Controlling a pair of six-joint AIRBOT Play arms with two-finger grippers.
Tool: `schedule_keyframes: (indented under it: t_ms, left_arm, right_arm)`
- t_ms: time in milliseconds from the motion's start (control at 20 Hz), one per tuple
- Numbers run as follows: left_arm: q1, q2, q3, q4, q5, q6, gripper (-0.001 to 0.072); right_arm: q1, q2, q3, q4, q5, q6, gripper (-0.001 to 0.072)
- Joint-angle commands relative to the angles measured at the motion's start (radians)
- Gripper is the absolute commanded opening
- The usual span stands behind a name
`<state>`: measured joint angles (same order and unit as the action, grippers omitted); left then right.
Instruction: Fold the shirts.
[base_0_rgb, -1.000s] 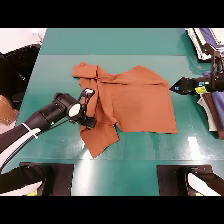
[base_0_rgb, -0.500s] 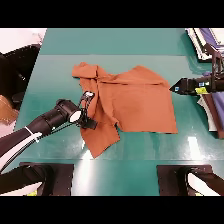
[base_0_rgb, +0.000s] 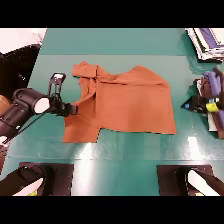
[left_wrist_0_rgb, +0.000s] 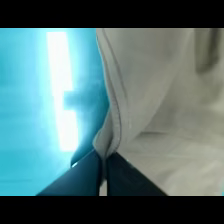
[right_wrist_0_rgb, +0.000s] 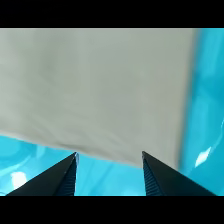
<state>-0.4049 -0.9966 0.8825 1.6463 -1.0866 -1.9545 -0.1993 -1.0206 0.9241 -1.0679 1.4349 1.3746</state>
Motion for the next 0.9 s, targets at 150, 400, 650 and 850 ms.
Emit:
schedule_keyframes:
  t_ms: [150,400,650,850]
  left_arm:
    - [0.044,0.031,-0.005,-0.112,0.059,0.026,0.0027]
    - [0.044,0.031,-0.005,-0.113,0.053,0.026,0.0028]
    - [0.044,0.033,-0.003,-0.138,0.058,0.025,0.0027]
    - [0.044,0.042,0.168,-0.138,0.010,0.042,0.0026]
  right_arm:
    - [-0.159,-0.105,-0.313,0.005,-0.052,-0.060,0.0520]
    - [-0.159,-0.206,-0.345,0.137,-0.159,-0.101,0.0465]
    - [-0.126,-0.235,-0.345,0.208,-0.152,-0.198,0.0019]
    - [-0.047,-0.111,-0.244,0.300,-0.133,-0.224,0.0014]
